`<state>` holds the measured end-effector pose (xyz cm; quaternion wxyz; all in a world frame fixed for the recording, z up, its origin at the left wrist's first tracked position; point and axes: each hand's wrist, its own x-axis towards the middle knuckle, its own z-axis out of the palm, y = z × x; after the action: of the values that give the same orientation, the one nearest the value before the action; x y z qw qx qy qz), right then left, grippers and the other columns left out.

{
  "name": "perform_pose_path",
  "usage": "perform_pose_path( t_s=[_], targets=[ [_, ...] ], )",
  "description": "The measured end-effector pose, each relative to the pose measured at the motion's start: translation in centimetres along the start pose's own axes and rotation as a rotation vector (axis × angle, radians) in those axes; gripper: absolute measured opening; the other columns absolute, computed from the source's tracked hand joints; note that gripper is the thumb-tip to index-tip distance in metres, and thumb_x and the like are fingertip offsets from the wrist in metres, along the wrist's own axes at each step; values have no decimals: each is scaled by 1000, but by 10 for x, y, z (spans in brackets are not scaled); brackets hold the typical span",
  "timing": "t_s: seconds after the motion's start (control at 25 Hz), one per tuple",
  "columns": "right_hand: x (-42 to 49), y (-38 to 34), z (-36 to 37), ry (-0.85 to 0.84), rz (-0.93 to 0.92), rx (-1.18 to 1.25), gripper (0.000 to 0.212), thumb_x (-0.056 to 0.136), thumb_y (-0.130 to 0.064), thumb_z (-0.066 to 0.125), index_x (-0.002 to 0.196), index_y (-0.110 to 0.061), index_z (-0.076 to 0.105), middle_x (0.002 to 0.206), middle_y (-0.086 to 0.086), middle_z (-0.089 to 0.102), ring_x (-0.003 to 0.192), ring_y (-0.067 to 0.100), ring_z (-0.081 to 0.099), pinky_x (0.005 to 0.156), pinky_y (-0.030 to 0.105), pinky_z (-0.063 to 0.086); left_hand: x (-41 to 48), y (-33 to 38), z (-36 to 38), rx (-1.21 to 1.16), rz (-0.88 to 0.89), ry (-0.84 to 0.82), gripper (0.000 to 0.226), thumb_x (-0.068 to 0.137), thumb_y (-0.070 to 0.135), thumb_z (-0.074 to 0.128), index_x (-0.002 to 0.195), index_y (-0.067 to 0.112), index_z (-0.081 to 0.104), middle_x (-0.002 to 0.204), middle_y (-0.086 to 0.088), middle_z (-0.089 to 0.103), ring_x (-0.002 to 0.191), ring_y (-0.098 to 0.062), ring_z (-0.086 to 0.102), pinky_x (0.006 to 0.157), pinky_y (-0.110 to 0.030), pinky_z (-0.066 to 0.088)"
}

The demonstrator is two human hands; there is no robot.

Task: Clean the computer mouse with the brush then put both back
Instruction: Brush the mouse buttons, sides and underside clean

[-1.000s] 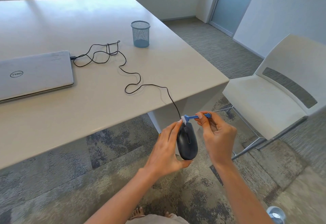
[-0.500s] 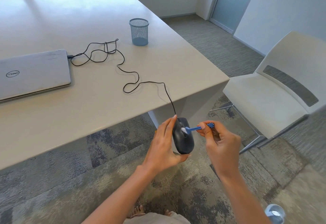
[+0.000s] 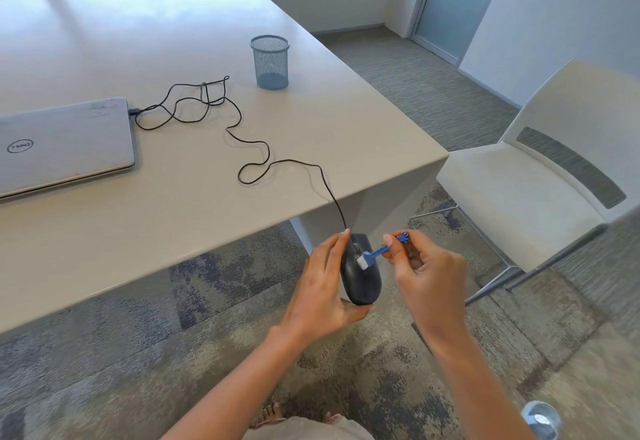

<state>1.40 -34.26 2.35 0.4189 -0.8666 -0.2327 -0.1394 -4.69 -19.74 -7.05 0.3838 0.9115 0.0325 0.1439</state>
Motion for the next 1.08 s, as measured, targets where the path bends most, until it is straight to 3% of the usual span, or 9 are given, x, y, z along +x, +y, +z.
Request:
perform_pose_path(
  t_s=[0.2,0.32,0.56,0.68,0.76,0.96,1.08],
  targets=[
    [15,-3,13,40,-88,-3,9,90,-16,71,85,-10,74,61,-6,69,50,8,61,46,24,50,-3,3,1,8,10,7,122,64,46,87,156,16,13,150,-1,30,137,-15,30,109,-24,29],
    [22,-2,19,3,-64,44,10,92,-18,69,88,-11,74,60,-12,63,48,-2,53,46,20,46,-5,2,-1,9,17,28,121,65,46,87,156,16,13,150,0,30,137,-14,31,110,-19,27],
    [29,-3,24,0,-100,54,8,91,-17,70,91,-10,75,66,-2,72,52,10,61,49,22,48,-7,3,-2,20,40,50,123,66,49,87,156,14,12,150,5,27,137,-6,26,111,-5,12],
    [25,-5,24,3,-130,66,7,90,-15,70,93,-10,75,67,-8,68,51,-8,53,51,8,42,-8,2,-2,52,53,44,124,66,50,87,156,13,11,151,7,23,139,-12,26,112,-9,14],
    [21,-6,24,-14,-119,65,7,91,-15,69,92,-10,75,66,-12,64,49,-12,51,51,3,38,-8,2,-1,43,51,47,124,66,48,87,156,13,10,152,7,23,140,-12,26,112,-10,15],
    [14,-8,16,-60,-84,-18,13,92,-20,68,85,-10,73,60,-6,66,48,5,53,47,11,40,-10,-1,-2,15,12,25,124,66,48,87,157,18,7,151,2,28,139,-11,27,111,-21,27],
    [18,-9,11,-159,-41,-139,26,94,-26,64,74,-11,64,50,-8,56,42,5,49,42,15,38,-12,-4,-1,12,1,7,125,67,49,85,157,22,3,151,3,27,139,-11,26,110,-23,29]
  ],
)
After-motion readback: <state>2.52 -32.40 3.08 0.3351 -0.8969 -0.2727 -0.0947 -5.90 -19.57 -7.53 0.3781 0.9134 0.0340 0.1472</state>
